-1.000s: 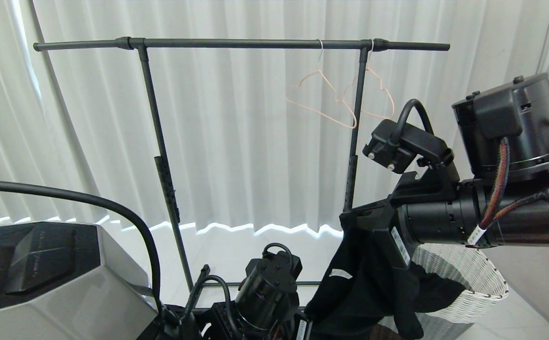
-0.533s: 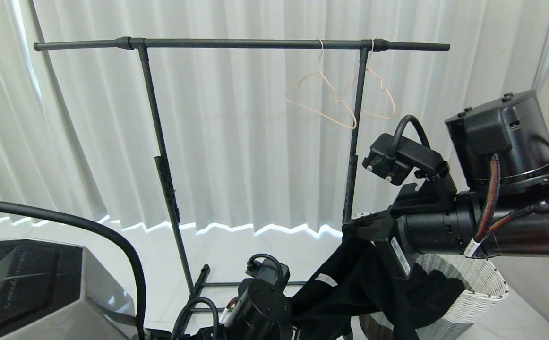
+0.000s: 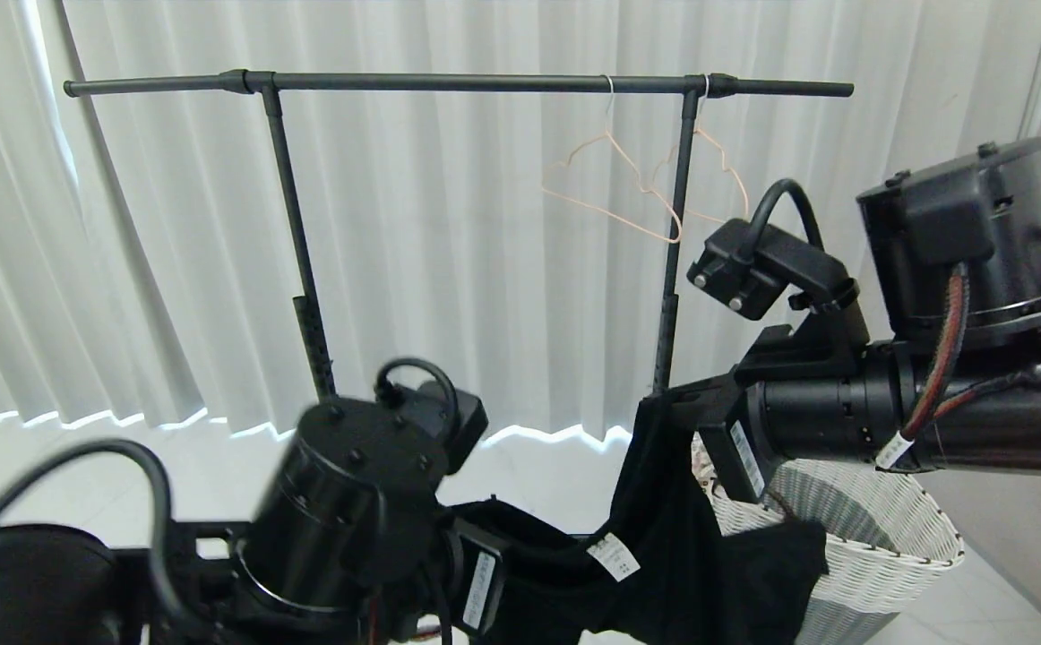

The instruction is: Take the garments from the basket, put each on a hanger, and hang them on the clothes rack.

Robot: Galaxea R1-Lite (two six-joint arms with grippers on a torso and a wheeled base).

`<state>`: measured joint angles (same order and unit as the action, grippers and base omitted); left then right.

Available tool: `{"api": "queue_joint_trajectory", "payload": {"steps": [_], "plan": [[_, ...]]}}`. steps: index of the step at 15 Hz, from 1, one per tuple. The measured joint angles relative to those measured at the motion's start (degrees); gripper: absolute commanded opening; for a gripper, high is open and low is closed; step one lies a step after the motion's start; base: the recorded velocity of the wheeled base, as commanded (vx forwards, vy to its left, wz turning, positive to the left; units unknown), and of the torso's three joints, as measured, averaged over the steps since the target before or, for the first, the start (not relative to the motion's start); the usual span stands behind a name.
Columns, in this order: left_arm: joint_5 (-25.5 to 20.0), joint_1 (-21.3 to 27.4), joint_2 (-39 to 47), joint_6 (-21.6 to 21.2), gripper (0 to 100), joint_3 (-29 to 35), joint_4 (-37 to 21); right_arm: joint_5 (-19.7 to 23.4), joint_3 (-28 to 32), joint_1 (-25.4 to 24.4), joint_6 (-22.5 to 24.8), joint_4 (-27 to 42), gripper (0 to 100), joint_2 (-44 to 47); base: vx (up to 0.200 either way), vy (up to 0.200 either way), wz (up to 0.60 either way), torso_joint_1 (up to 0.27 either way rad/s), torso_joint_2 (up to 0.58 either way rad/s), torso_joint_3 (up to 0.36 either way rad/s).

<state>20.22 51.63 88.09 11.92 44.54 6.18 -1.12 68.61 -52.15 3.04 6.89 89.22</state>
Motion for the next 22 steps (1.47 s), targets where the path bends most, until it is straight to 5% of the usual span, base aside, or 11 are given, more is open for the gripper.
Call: {"api": "queue_joint_trajectory", "payload": {"steps": [4, 8, 13, 19, 22], "plan": [[-0.02, -0.01, -5.6, -1.91, 0, 19.42, -22.27, -4.07, 1.56, -0.88, 0.0, 0.83, 0, -2.9, 0.0, 0.0, 0.0, 0.0, 0.0, 0.0], [-0.02, 0.13, -7.97, -6.21, 0, 26.06, -27.75, -7.3, 1.56, 0.52, 0.0, 6.46, 0, -8.87, 0.0, 0.0, 0.0, 0.0, 0.0, 0.0], [-0.04, 0.96, -6.18, -6.7, 0, 44.65, -39.24, -7.3, 8.27, 5.0, 0.0, 7.34, 0, -12.43, 0.0, 0.0, 0.0, 0.0, 0.0, 0.0], [0.11, 7.77, -3.56, -11.39, 0, 46.28, -39.24, -6.73, 14.49, 5.61, 0.05, 20.81, 0, -15.17, 0.0, 0.0, 0.0, 0.0, 0.0, 0.0], [-0.68, 8.09, -1.05, -14.52, 0, 46.54, -28.26, -5.45, 14.57, -0.05, -1.1, 31.45, 0, -20.59, 0.0, 0.0, 0.0, 0.0, 0.0, 0.0]]}}
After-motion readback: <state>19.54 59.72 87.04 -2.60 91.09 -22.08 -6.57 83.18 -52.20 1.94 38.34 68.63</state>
